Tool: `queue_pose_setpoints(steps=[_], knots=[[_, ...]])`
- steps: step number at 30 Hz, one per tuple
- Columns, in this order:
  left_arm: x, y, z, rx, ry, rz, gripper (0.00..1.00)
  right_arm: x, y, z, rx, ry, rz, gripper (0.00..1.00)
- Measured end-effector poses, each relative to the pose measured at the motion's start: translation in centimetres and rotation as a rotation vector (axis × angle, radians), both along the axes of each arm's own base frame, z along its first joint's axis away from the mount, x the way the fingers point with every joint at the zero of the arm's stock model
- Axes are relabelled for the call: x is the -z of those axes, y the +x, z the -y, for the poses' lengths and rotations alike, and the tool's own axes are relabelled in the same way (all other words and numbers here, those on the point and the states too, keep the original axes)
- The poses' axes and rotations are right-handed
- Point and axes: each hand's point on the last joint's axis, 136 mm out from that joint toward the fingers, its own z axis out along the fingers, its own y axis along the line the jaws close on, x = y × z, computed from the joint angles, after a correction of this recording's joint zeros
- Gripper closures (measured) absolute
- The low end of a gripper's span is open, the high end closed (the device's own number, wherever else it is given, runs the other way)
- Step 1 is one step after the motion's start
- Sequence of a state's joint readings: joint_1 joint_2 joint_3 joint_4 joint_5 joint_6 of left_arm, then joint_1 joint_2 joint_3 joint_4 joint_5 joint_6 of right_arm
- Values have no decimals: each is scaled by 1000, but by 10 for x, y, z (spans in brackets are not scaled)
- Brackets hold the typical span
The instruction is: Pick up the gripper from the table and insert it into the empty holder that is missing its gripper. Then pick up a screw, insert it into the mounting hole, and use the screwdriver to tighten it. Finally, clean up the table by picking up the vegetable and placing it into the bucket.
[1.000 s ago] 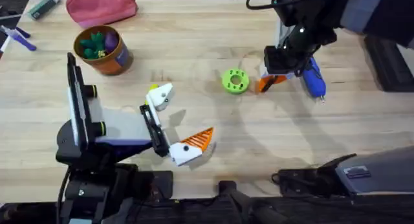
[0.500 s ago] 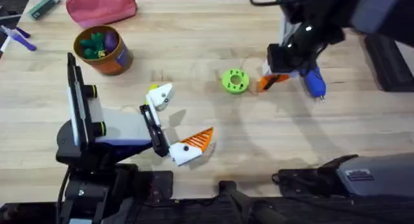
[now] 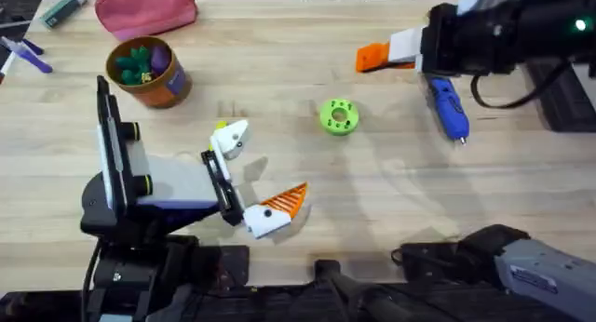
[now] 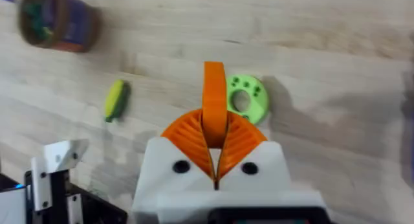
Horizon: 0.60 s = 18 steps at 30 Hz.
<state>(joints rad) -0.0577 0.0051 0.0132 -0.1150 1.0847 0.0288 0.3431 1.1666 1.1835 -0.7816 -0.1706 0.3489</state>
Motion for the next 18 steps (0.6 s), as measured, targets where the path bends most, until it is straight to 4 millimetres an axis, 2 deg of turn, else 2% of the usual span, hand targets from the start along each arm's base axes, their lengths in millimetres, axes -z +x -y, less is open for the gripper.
queue_pose_setpoints(steps=[11,15,18], knots=[[0,0,0,0,0,0,51,-8,-23,-38,-155,332,222,989],[0,0,0,0,0,0,50,-13,-33,-57,-249,507,246,989],[0,0,0,1,0,0,51,-17,-38,-64,-311,644,251,990]])
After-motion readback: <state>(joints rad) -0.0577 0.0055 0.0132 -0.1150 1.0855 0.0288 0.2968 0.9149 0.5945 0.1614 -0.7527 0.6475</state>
